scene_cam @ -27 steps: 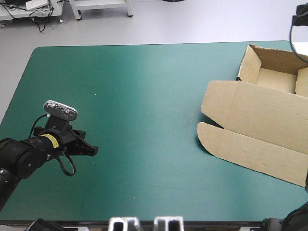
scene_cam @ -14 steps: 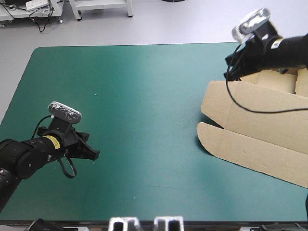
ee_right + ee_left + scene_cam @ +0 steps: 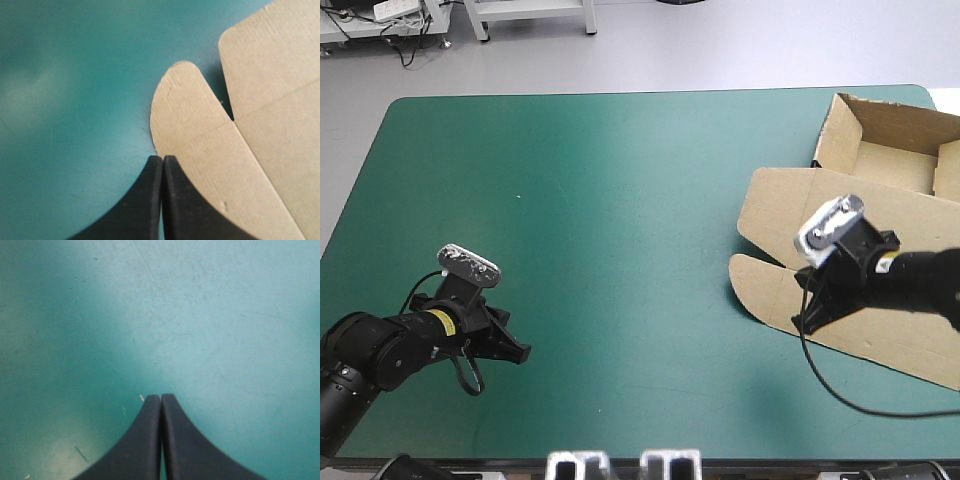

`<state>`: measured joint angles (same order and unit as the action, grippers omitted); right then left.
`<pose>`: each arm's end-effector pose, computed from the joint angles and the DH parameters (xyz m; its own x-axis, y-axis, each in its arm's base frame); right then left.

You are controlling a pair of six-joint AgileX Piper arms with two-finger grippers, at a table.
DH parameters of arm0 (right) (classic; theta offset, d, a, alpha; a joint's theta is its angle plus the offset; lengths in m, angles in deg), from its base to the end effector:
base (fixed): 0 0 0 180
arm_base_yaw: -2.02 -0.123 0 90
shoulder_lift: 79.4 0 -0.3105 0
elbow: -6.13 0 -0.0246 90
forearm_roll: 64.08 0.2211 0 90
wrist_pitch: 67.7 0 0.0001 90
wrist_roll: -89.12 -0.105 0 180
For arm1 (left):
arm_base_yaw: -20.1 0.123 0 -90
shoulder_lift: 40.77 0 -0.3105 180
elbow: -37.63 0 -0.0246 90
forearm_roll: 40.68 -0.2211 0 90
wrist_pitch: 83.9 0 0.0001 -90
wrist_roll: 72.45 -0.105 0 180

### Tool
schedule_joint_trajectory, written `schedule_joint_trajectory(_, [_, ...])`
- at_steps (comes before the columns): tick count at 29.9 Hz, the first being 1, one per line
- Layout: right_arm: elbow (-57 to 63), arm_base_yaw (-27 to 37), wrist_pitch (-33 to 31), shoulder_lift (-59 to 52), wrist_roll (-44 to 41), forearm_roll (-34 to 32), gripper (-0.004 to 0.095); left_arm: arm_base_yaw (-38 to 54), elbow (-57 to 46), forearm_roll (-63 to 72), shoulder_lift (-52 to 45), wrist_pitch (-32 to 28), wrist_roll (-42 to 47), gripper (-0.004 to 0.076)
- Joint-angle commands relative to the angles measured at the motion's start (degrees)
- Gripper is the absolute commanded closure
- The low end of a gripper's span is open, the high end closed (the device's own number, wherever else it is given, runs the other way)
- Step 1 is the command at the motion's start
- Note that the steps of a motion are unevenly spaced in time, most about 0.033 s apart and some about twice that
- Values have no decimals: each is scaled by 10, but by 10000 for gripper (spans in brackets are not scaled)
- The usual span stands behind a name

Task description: Fold the box

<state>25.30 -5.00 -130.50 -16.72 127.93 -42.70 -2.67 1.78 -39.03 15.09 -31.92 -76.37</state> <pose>0.1275 0.0500 0.3752 -0.5466 -0.5245 -0.6527 -0.6515 0.7561 -0.0619 0.1001 -0.0446 0.3133 -0.7217 0.3579 -0.5925 0.4364 0.8997 0.0118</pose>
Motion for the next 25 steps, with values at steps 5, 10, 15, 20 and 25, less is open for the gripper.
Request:
schedule_joint_trajectory(5, [131,0,56,-120,-1,-19,932,0,14,34,-9,-18,2,734])
schedule_joint_trajectory(10, [189,0,91,-157,-47,-53,932,0,9,28,-9,-22,-2,734])
schedule_joint_trajectory(15, [213,0,113,-162,-68,-65,932,0,-18,28,-9,-49,-2,734])
schedule_joint_trajectory(20, [217,0,110,-162,-68,-71,932,0,-29,28,-6,-46,-2,734])
schedule_joint_trajectory(25, [217,0,102,-162,-68,-71,932,0,-29,29,-6,-31,1,734])
